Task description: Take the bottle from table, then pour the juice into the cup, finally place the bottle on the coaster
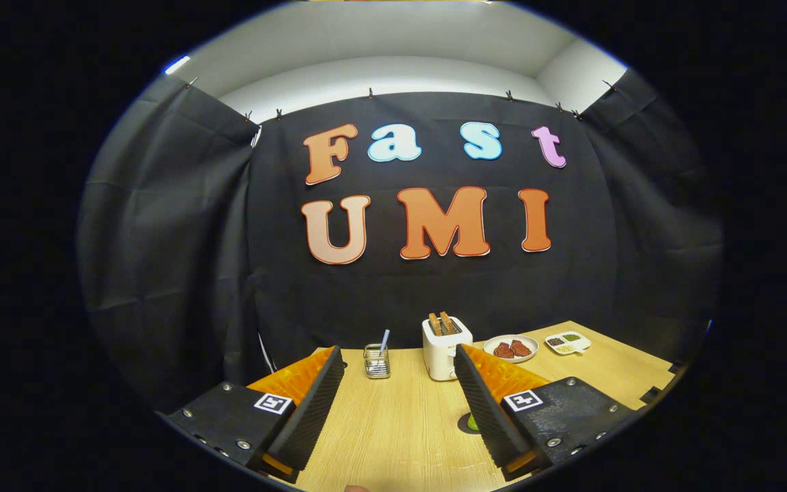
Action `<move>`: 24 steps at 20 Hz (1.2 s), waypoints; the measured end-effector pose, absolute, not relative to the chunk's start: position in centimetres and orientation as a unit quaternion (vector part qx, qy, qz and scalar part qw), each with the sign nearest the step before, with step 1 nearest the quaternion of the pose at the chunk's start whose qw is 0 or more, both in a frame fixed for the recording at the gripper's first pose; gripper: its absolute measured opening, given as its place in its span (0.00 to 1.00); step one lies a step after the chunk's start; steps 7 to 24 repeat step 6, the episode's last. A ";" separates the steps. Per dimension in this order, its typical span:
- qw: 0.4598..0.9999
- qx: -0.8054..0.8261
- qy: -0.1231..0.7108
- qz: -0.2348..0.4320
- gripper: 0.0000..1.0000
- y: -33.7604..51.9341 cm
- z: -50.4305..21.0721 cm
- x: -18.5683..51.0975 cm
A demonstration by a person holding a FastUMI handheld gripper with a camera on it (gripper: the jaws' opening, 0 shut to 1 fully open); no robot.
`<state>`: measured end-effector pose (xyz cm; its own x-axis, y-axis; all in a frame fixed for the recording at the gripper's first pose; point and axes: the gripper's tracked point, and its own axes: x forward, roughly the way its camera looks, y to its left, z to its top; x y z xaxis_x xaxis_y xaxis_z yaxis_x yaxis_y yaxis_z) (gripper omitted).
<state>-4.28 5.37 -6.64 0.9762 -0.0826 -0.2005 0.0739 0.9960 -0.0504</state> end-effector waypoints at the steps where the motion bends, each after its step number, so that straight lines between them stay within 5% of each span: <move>1: 0.993 -0.031 0.105 -0.039 0.97 5.5 -7.0 -4.5; 24: 0.986 -0.061 0.145 -0.046 0.97 5.0 -10.0 -4.6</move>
